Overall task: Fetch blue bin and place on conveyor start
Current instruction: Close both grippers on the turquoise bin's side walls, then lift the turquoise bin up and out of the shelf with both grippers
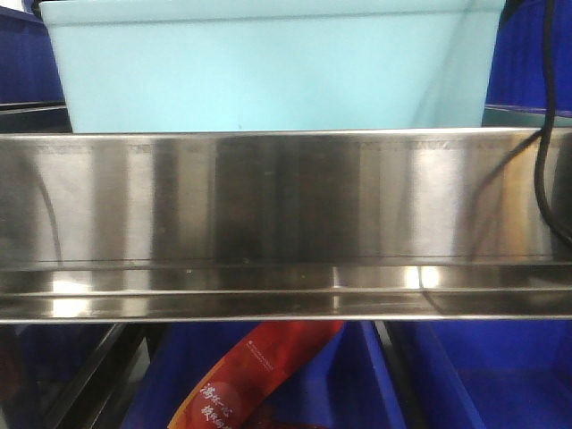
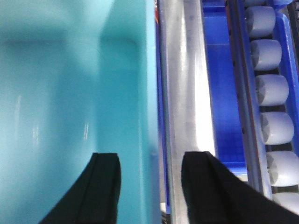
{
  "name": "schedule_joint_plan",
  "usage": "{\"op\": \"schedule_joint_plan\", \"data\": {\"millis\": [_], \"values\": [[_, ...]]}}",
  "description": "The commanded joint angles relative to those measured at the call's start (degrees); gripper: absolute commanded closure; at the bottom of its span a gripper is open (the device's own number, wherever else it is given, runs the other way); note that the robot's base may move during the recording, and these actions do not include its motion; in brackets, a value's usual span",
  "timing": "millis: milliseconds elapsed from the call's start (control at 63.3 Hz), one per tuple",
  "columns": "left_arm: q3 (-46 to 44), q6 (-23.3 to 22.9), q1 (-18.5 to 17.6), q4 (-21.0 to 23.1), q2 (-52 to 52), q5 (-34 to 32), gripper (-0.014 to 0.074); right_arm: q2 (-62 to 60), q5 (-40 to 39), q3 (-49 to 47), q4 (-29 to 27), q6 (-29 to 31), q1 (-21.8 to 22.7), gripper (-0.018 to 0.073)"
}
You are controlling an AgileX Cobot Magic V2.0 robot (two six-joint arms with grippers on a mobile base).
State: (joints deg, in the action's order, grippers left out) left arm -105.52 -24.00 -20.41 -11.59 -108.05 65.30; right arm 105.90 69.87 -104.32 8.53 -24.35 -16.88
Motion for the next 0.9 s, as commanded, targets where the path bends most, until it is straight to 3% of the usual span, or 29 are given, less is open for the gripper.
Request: {"op": "schedule_joint_plan", "data": {"millis": [0,332,505,600,679,711,884], "values": [[-0.4,-0.2,0.3,0.7,-0.3,0.2,0.0332,-0.3,-0.2,-0.6,0.4,0.5,0.4,0.0345],[-0.4,-0.2,0.3,0.9,-0.3,0.4,0.0338,-0.3,-0.2,-0.6,0.4,0.5,0.4,0.0347],[-0.4,-0.2,0.3,0.9,-0.3,0.5,0.0447,-0.3,-0.2,-0.6,0.5,0.5,0.4,0.037],[-0.4,-0.2,0.3,0.9,-0.3,0.7,0.0568,-0.3,0.1,-0.6,0.7,0.5,0.4,0.0487],[-0.4,-0.2,0.3,0.9,-0.3,0.8,0.07,-0.3,0.1,-0.6,1.0,0.5,0.4,0.0663],[-0.4,-0.4,0.3,0.9,-0.3,0.8,0.0707,-0.3,0.1,-0.6,1.3,0.5,0.4,0.0732],[-0.6,-2.1,0.2,0.7,0.1,1.9,0.0707,-0.9,0.1,-1.3,2.3,0.5,0.1,0.0722]]}}
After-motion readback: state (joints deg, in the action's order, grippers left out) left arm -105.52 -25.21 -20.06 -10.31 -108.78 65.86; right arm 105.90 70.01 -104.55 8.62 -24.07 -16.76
